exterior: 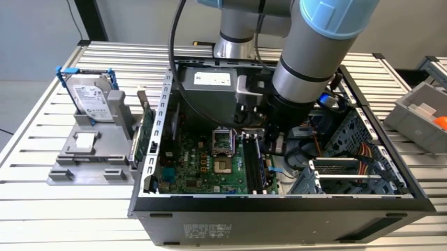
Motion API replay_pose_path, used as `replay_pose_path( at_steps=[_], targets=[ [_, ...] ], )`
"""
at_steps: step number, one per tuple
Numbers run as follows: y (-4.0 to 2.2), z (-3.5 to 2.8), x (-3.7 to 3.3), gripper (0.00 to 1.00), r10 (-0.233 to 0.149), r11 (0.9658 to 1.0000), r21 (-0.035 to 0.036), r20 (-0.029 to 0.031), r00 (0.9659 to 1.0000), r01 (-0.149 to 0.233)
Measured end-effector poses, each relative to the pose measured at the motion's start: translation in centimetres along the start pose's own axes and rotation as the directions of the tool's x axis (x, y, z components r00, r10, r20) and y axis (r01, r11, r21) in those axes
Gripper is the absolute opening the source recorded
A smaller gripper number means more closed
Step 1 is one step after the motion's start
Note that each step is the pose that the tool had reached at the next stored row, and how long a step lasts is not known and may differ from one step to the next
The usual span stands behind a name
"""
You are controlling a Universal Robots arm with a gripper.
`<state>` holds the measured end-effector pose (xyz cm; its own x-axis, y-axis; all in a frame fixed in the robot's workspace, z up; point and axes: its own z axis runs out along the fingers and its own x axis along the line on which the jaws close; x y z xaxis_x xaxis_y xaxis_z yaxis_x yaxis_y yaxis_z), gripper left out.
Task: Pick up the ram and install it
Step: 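Press down the ram until it locks into place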
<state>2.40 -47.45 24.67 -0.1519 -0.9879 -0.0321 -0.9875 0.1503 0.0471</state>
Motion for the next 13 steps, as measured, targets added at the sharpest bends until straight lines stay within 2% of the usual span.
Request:
replay_pose_path(
  at_steps=[8,13],
  targets=[
    [-0.01,0.23,0.01,0.0,-0.06,0.9982,-0.001,-0.0025,0.9982,0.06],
    [-0.03,0.58,0.02,0.0,-0.078,0.997,0.002,-0.0031,0.997,0.078]
  ],
)
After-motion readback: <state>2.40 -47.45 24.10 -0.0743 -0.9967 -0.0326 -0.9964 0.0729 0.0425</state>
